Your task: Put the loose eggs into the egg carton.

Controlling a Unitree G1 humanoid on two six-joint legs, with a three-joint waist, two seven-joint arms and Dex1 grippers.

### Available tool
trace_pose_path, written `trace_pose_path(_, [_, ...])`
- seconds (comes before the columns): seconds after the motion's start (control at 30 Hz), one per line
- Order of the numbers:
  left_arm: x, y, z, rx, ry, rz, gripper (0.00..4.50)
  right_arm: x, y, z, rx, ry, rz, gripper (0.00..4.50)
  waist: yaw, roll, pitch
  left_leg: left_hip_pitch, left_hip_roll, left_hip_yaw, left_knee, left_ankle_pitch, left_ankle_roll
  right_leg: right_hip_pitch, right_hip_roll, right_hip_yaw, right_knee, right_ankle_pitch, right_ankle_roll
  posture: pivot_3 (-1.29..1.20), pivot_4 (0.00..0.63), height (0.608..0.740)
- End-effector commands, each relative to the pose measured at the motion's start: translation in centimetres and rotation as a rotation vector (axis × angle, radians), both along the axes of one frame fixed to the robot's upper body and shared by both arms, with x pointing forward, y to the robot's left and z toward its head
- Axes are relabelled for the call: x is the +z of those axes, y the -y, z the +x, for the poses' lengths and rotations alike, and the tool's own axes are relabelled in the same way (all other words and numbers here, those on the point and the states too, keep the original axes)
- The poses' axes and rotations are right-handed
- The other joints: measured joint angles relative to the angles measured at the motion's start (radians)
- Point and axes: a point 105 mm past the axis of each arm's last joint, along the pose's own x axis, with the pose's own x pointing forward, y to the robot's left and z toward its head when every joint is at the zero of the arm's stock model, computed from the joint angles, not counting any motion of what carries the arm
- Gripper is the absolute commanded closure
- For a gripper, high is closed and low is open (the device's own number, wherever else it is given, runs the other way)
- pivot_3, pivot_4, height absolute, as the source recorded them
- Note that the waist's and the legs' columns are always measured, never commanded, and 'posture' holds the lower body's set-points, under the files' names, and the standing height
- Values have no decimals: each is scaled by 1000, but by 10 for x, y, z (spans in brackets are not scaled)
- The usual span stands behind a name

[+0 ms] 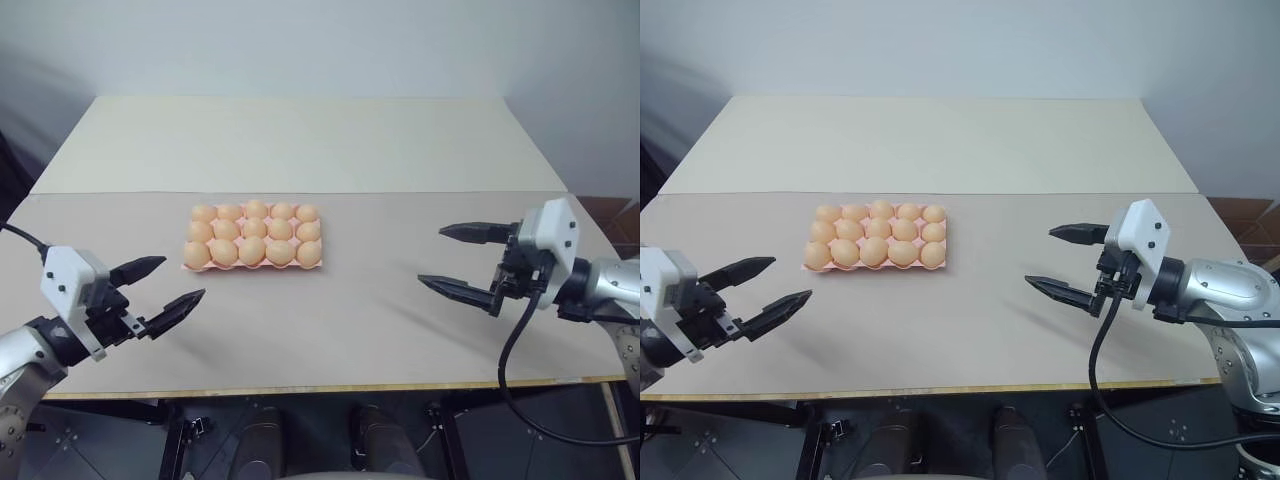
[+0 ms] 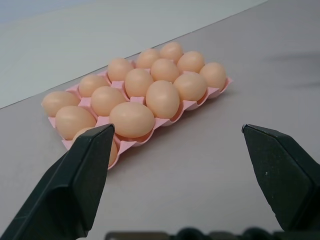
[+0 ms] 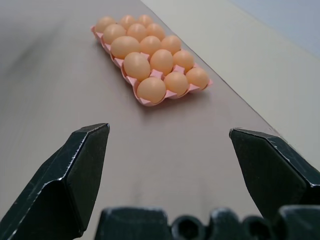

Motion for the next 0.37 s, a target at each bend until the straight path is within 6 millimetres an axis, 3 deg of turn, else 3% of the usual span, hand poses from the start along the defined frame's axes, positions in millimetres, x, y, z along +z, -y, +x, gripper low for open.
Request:
trace_pose_path(0.03, [6,4,-2,-19,16,3,43,10,0,-7,-5,51,13,0,0,0,0,0,0,0,0,0,0,0,0,0,0,0,0,0,150,740])
trace_pose_path(0.37, [8,4,3,-25,14,-28,43,9,-1,-9,-10,53,13,0,-1,0,0,1,0,0,0,0,0,0,0,0,0,0,0,0,150,740])
